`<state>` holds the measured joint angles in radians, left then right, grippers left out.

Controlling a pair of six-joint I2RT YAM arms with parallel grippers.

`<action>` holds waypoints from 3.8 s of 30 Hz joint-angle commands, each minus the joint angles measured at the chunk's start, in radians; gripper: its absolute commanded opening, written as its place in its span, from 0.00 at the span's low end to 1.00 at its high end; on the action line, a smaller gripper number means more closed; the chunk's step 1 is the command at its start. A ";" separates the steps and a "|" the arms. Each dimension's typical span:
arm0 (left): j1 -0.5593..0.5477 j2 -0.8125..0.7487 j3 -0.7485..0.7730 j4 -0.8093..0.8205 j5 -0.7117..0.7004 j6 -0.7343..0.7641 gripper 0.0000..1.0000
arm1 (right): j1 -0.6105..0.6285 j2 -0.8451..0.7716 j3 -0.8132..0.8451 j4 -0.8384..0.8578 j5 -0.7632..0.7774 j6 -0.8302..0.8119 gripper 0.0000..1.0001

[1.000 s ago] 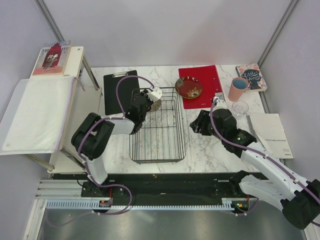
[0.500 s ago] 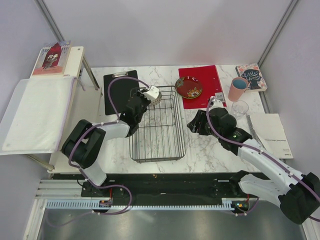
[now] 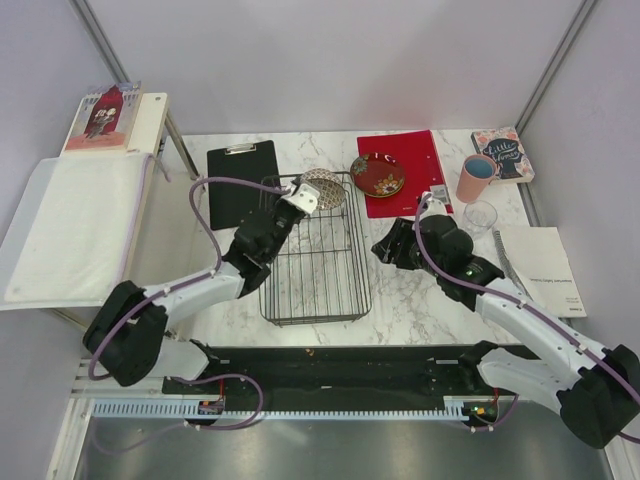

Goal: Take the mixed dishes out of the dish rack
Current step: Pick up the bowl from the dish rack, then place the bowl at the center of the board.

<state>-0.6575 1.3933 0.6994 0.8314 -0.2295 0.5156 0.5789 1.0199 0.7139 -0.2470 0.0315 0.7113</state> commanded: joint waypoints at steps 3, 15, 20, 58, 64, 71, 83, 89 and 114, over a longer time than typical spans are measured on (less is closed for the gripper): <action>-0.096 -0.188 0.203 -0.175 -0.215 -0.249 0.02 | -0.001 -0.084 0.104 -0.024 0.100 0.007 0.58; -0.076 0.056 0.650 -1.293 0.310 -1.170 0.02 | 0.001 -0.191 0.259 -0.153 0.159 0.005 0.58; -0.077 0.145 0.693 -1.328 0.469 -1.278 0.02 | -0.001 -0.205 0.254 -0.149 0.076 -0.021 0.60; -0.021 -0.003 0.788 -1.408 0.259 -1.160 0.99 | -0.014 -0.008 0.409 -0.339 0.310 -0.108 0.00; 0.041 -0.109 0.671 -1.375 0.191 -1.163 0.99 | -0.217 0.051 0.277 -0.304 0.184 -0.041 0.00; 0.042 -0.206 0.471 -1.355 0.144 -1.148 0.99 | -0.341 0.146 0.102 -0.026 -0.028 0.077 0.00; 0.042 -0.287 0.288 -1.282 0.179 -1.174 0.99 | -0.341 0.403 0.108 0.113 -0.076 0.074 0.00; 0.042 -0.284 0.288 -1.282 0.170 -1.154 0.99 | -0.340 0.506 0.099 0.169 -0.105 0.065 0.00; 0.041 -0.269 0.284 -1.276 0.196 -1.168 0.99 | -0.340 0.344 0.194 0.066 -0.111 0.028 0.50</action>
<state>-0.6147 1.1408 0.9836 -0.4900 -0.0425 -0.6643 0.2382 1.4384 0.8341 -0.1555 -0.0818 0.7513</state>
